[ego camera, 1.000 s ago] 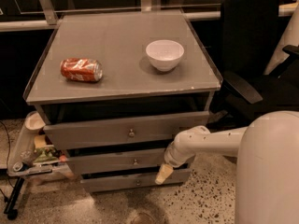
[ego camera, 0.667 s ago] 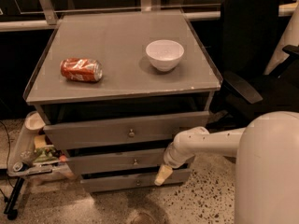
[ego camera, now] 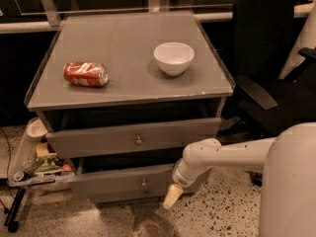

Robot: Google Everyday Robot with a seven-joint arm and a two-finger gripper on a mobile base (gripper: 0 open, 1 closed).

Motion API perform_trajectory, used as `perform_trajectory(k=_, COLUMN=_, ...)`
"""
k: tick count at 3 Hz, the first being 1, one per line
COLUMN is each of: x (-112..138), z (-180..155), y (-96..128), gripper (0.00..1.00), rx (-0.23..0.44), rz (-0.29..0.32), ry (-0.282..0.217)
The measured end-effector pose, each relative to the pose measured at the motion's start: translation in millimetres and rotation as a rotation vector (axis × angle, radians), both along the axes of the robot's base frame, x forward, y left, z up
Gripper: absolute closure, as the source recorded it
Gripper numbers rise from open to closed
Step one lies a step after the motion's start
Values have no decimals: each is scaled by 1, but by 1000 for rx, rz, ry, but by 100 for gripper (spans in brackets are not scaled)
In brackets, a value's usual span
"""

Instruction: Open middle drawer

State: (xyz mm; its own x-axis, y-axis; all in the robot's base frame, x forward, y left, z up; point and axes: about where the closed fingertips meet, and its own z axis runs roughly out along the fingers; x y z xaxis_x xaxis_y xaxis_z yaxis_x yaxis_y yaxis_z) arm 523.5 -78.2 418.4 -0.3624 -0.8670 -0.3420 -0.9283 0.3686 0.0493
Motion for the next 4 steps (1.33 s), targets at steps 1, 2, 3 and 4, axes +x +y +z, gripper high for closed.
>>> perform_trajectory(k=1, x=-33, z=24, y=-2, gripper=0, rx=-8, rz=41, ry=42)
perform_trajectory(k=2, x=-65, z=45, y=-8, gripper=0, rx=-20, rz=76, ry=85)
perform_trajectory(k=3, x=-66, z=47, y=-8, gripper=0, rx=-23, rz=78, ry=87)
perform_trajectory(k=4, x=-55, z=45, y=-7, gripper=0, rx=-19, rz=69, ry=70)
